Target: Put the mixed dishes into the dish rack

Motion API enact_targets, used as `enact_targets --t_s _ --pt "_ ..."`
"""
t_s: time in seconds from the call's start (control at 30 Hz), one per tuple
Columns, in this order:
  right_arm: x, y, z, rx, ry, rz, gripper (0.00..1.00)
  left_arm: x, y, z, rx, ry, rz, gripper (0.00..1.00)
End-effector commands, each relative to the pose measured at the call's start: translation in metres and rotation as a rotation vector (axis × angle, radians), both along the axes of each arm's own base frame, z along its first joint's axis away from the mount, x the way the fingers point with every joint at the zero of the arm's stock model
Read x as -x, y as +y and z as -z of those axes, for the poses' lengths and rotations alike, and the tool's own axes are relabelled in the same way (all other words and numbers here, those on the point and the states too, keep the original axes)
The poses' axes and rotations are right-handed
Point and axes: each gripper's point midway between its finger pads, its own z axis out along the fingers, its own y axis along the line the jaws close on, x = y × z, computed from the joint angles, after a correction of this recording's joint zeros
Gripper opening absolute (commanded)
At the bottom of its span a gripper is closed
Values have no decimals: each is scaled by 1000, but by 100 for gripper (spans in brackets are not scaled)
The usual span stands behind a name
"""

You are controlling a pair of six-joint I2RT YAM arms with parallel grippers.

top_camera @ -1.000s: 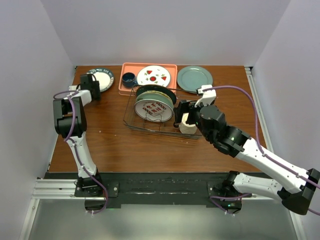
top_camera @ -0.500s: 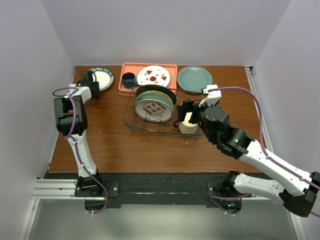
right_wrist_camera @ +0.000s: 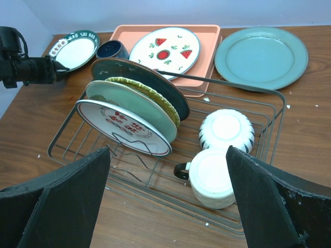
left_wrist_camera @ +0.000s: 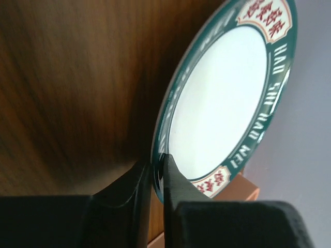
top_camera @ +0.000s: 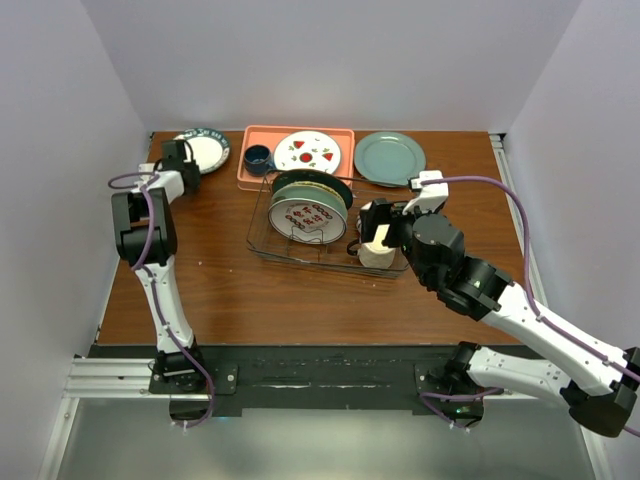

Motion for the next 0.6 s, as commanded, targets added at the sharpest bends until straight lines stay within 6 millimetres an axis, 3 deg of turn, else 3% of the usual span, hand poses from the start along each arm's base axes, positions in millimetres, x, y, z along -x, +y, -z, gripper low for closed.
enact_targets --t_s 0.0,0.23,0.5,0.53,0.57 --pt "-4 -7 -11 -27 -41 40 98 -9 15 -18 -63 -32 -6 0" --pt "-3 -2 -11 -41 -31 20 97 -1 16 -43 -112 -48 21 0" --pt "5 23 -1 -62 55 -93 97 48 15 -103 -243 -98 79 0" --pt "7 26 2 -72 70 -108 98 58 14 -102 -258 -82 91 0" --pt "10 32 4 -79 84 -140 98 67 14 -125 -281 -113 96 0"
